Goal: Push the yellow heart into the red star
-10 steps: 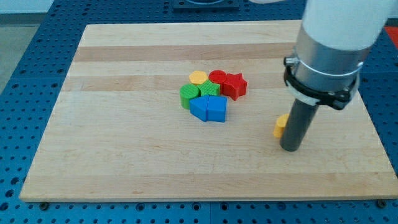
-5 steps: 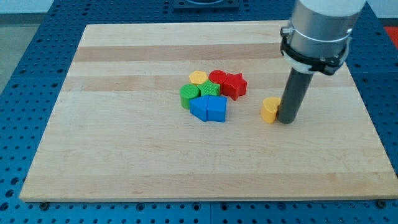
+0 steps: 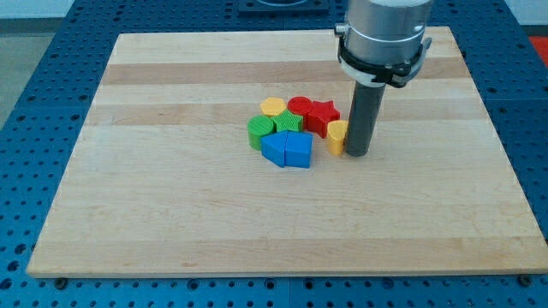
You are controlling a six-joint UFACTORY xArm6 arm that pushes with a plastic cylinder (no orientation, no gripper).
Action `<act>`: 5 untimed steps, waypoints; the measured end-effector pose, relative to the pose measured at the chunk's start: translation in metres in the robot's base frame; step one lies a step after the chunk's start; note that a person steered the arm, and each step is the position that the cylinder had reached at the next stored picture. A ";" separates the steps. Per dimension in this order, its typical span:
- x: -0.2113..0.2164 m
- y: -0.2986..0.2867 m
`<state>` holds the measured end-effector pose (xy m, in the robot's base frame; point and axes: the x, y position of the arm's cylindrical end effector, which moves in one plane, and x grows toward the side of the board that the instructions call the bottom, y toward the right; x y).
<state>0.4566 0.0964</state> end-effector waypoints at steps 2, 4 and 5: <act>-0.015 0.009; -0.020 0.012; -0.018 0.010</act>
